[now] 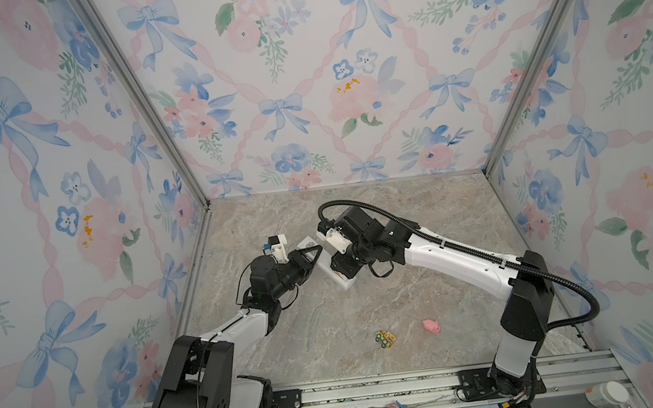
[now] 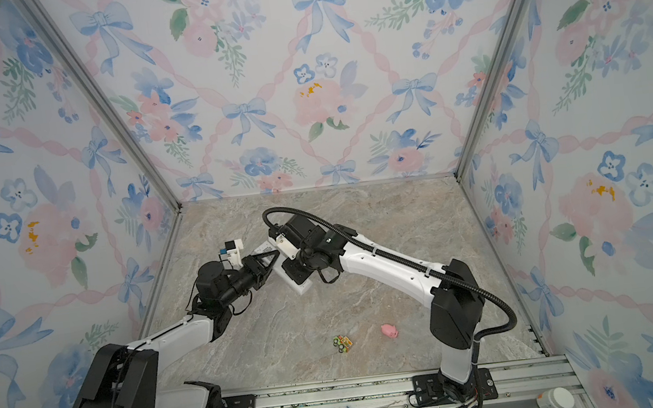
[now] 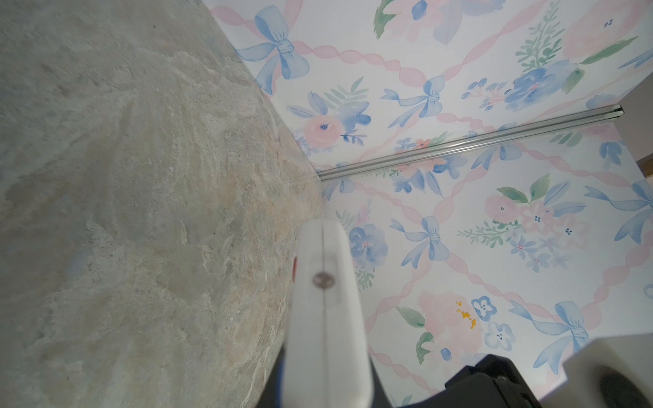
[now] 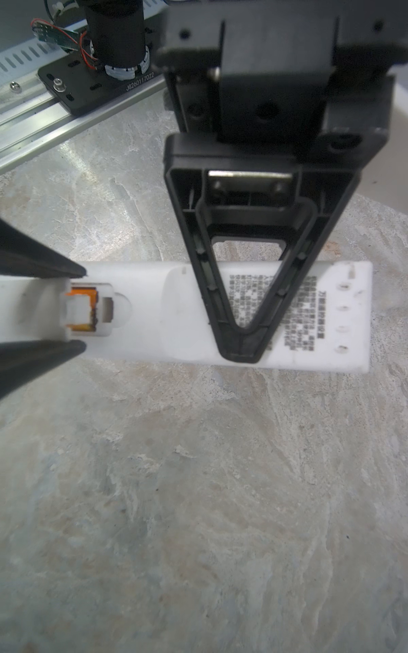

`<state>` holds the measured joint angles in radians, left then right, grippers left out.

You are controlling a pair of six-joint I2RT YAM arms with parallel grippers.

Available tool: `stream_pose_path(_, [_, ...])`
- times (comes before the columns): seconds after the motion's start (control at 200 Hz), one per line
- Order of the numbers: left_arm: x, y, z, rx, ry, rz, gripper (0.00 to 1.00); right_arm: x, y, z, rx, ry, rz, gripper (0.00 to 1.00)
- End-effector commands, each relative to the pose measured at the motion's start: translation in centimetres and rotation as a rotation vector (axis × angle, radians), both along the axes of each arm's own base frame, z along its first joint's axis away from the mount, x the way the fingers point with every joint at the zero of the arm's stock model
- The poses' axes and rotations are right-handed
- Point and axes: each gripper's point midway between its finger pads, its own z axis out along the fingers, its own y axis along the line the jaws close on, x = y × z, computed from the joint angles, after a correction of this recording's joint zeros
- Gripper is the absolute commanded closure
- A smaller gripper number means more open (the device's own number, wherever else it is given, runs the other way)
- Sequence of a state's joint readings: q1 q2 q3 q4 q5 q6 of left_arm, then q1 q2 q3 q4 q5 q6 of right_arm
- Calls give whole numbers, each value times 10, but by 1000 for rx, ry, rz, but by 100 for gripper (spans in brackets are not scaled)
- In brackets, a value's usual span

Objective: Load the batteries into the remote control
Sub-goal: 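Lower the white cover onto the compartment and open the right gripper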

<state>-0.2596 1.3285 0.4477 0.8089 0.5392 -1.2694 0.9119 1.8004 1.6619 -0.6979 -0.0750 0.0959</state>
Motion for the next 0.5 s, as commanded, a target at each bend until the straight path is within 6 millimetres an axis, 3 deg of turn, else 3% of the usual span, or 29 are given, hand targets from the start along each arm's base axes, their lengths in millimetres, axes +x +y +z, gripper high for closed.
stream_pose_path(0.0, [-4,-3,16,-27,-55,-23,100,-6,2,-15,-24,28,13,67])
stream_pose_path(0.305, [-5,-4,16,-25,-57,-35,100,-4,2,-10,-10,22,5,60])
stream_pose_path(0.495, [-8,-8,16,-18,-67,-68,100,-2,4,23,61,-11,6,55])
